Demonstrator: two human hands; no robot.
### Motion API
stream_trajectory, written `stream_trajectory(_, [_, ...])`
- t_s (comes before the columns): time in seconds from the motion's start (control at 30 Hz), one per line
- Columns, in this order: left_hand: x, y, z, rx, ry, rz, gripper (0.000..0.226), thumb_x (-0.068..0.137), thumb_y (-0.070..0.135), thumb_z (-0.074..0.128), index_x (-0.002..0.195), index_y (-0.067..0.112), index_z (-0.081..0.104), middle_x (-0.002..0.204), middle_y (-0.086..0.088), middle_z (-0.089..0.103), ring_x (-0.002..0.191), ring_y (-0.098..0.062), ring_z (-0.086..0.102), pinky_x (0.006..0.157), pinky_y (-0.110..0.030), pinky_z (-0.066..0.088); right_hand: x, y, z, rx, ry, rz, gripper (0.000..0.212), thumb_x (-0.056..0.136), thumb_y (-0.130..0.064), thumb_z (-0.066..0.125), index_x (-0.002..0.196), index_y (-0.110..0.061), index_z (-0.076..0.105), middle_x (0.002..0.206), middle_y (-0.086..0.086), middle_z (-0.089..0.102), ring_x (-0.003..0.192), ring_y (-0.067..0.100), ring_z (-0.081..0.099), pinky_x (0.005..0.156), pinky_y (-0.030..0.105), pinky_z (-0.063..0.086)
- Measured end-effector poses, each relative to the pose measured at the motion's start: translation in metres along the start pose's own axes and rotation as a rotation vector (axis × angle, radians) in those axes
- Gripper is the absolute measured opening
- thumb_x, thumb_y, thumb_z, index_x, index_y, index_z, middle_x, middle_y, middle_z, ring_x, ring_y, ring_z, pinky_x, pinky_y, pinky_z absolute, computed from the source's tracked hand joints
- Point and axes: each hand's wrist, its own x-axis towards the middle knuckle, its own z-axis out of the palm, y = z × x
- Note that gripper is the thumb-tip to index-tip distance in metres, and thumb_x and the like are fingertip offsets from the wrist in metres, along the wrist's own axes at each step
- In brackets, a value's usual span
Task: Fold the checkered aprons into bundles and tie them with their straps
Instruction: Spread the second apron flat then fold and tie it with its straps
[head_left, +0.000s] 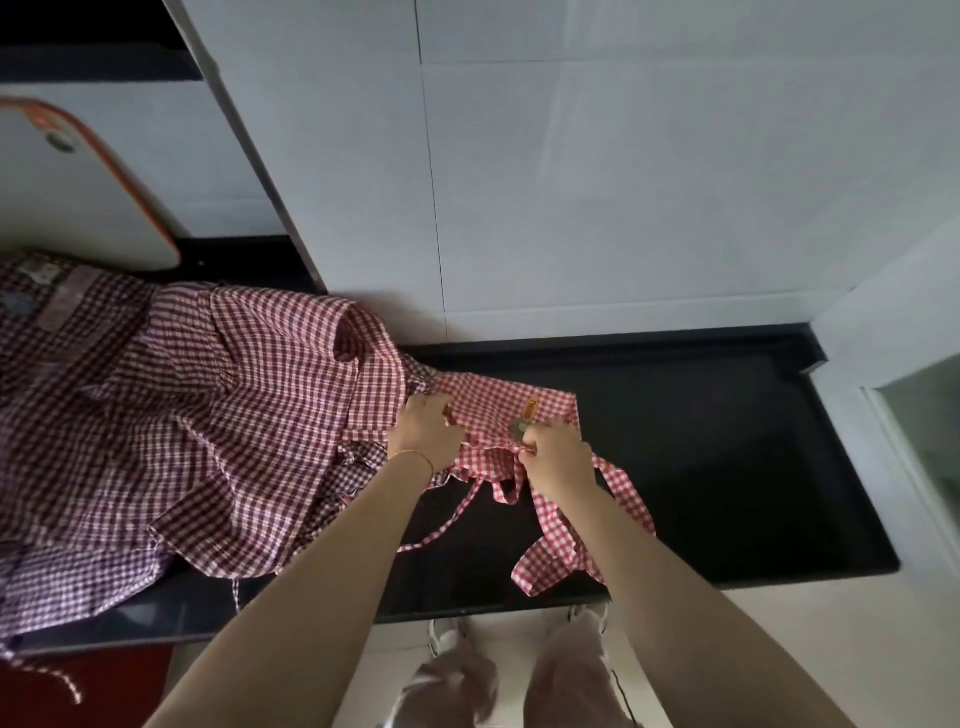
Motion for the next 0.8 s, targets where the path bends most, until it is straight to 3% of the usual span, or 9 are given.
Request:
stream_trajectory(0.17, [-0.003, -0.001, 0.0, 0.053, 0.017, -0.031, 0.062, 0.093, 0.031, 0.054, 0.152, 0.025, 0.035, 0.16, -0.007, 0.024, 0.145, -0.029, 0.024, 0.116, -0.049, 0.029, 0.007, 0.009, -0.04, 0.061, 0.156, -0.027, 0.009, 0.094, -0.026, 0.065, 0.086, -0.021, 0.064, 0.102, -0.002, 0.056, 0.102, 0.016, 0.051, 0.092, 0.038, 0.045])
stream_trajectory(0.27, [-0.006, 0.005, -0.004, 0.048, 0.053, -0.052, 0.063, 0.094, 0.035, 0.055, 0.152, 0.022, 0.033, 0.161, -0.008, 0.021, 0.147, -0.029, 0.02, 0.116, -0.049, 0.026, 0.005, 0.022, -0.064, -0.001, 0.232, -0.017, 0.008, 0.093, -0.025, 0.065, 0.087, -0.024, 0.06, 0.097, -0.005, 0.051, 0.096, 0.014, 0.049, 0.084, 0.031, 0.039])
stream_trajectory(0.33, [-0.007, 0.011, -0.009, 0.003, 0.051, -0.036, 0.063, 0.094, 0.033, 0.057, 0.151, 0.019, 0.035, 0.158, -0.009, 0.028, 0.144, -0.029, 0.028, 0.116, -0.045, 0.03, 0.006, 0.034, -0.075, -0.06, 0.255, 0.06, 0.004, 0.093, -0.023, 0.064, 0.092, -0.022, 0.061, 0.094, -0.004, 0.051, 0.092, 0.015, 0.051, 0.081, 0.031, 0.04])
stream_trajectory(0.4, [-0.01, 0.021, -0.013, -0.109, 0.079, 0.025, 0.05, 0.093, 0.026, 0.059, 0.142, 0.017, 0.051, 0.145, -0.009, 0.049, 0.13, -0.027, 0.048, 0.108, -0.038, 0.04, 0.008, 0.042, -0.082, -0.112, 0.221, 0.149, 0.005, 0.094, -0.021, 0.062, 0.099, -0.019, 0.062, 0.098, 0.001, 0.055, 0.094, 0.021, 0.054, 0.083, 0.035, 0.045])
stream_trajectory(0.47, [-0.017, 0.03, -0.018, -0.217, 0.16, 0.047, 0.029, 0.093, 0.02, 0.058, 0.121, 0.019, 0.067, 0.123, -0.002, 0.064, 0.106, -0.02, 0.059, 0.088, -0.029, 0.046, 0.011, 0.04, -0.088, -0.103, 0.164, 0.194, 0.015, 0.095, -0.015, 0.057, 0.11, -0.014, 0.06, 0.11, 0.007, 0.056, 0.101, 0.026, 0.056, 0.088, 0.038, 0.046])
stream_trajectory(0.53, [-0.028, 0.033, -0.027, -0.249, 0.283, 0.002, 0.018, 0.093, 0.018, 0.057, 0.105, 0.021, 0.07, 0.113, 0.003, 0.063, 0.092, -0.014, 0.056, 0.077, -0.027, 0.043, 0.019, 0.029, -0.092, 0.005, 0.109, 0.148, 0.024, 0.094, -0.011, 0.054, 0.118, -0.012, 0.056, 0.117, 0.01, 0.054, 0.103, 0.029, 0.057, 0.087, 0.039, 0.047])
stream_trajectory(0.6, [-0.034, 0.027, -0.034, -0.229, 0.409, -0.077, 0.014, 0.093, 0.02, 0.057, 0.105, 0.018, 0.064, 0.114, 0.0, 0.057, 0.089, -0.015, 0.053, 0.072, -0.03, 0.043, 0.025, 0.013, -0.093, 0.14, 0.05, 0.053, 0.02, 0.095, -0.012, 0.052, 0.114, -0.012, 0.059, 0.117, 0.009, 0.055, 0.099, 0.028, 0.059, 0.081, 0.037, 0.049])
stream_trajectory(0.73, [-0.03, 0.014, -0.067, -0.307, 0.702, -0.203, 0.051, 0.089, 0.025, 0.066, 0.131, 0.015, 0.038, 0.126, -0.011, 0.043, 0.089, -0.023, 0.052, 0.061, -0.033, 0.041, 0.031, -0.027, -0.092, 0.307, -0.038, -0.123, 0.019, 0.092, -0.01, 0.051, 0.089, -0.006, 0.069, 0.098, 0.007, 0.063, 0.096, 0.024, 0.059, 0.077, 0.034, 0.046])
stream_trajectory(0.8, [-0.017, 0.01, -0.09, -0.224, 0.701, -0.151, 0.062, 0.087, 0.029, 0.07, 0.139, 0.026, 0.037, 0.129, -0.01, 0.039, 0.099, -0.024, 0.051, 0.063, -0.035, 0.046, 0.027, -0.045, -0.093, 0.366, -0.053, -0.143, 0.02, 0.095, -0.012, 0.05, 0.089, -0.005, 0.068, 0.094, 0.007, 0.061, 0.095, 0.023, 0.058, 0.077, 0.032, 0.043])
